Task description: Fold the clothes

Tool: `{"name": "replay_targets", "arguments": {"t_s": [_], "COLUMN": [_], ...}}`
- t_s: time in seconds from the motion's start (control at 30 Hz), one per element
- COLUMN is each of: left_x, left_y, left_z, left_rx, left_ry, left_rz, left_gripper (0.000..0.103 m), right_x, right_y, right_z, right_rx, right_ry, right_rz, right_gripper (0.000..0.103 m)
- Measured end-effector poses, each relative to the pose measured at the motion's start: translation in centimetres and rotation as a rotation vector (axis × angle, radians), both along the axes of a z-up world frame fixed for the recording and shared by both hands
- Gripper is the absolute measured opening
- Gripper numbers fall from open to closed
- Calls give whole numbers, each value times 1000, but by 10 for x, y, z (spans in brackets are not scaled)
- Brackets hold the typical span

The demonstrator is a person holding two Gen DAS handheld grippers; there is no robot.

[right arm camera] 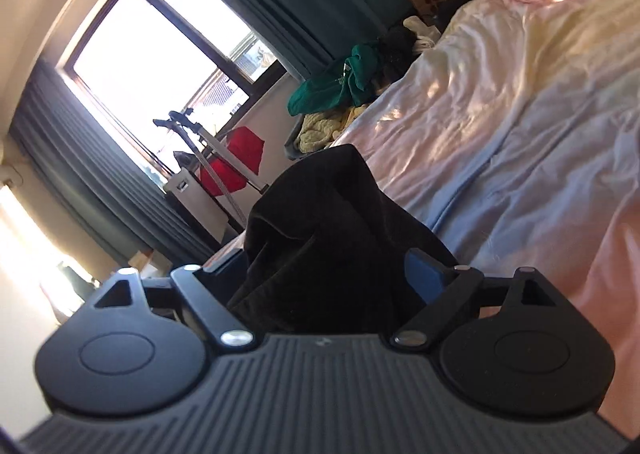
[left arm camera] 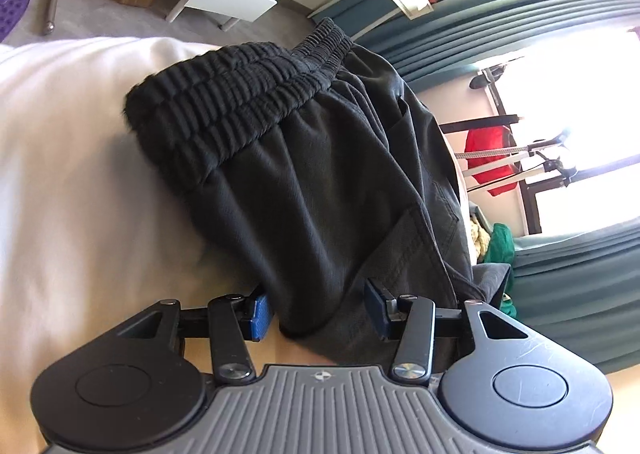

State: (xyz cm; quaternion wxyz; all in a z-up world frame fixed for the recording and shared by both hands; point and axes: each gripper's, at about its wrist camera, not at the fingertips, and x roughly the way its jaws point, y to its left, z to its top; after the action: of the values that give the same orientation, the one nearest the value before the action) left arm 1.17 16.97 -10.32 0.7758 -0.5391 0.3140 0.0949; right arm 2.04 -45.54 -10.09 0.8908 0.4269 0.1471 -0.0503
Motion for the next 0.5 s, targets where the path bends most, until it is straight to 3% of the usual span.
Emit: {"name": "replay_targets", "arguments": {"t_s": [0.1,0.2,0.27,0.37,0.5], "left_x": [-12,-19,-20,-18,-15], "left_y": [-7,-12,-13,-15,-18], "left_z": [2,1,-2,-5,-8], "left_rx": [-8,10,15,31,68], "left_ry": [-6,5,10,8,8], "left_rz": [-1,7,19,31,34], "left_gripper": [50,51,51,51,51], "right_x": [-10,-5,1,16,49], "right_y": [-28,-51,-54,-52,-48], "right_z": [-21,-65,-92,-109,-114], "right_rx": [214,483,601,653,645], "right_ry": [18,100,188,234,215], "right_rz": [-65,-84,-88,-69,-30], "right_gripper": [89,87,70,69,69]}}
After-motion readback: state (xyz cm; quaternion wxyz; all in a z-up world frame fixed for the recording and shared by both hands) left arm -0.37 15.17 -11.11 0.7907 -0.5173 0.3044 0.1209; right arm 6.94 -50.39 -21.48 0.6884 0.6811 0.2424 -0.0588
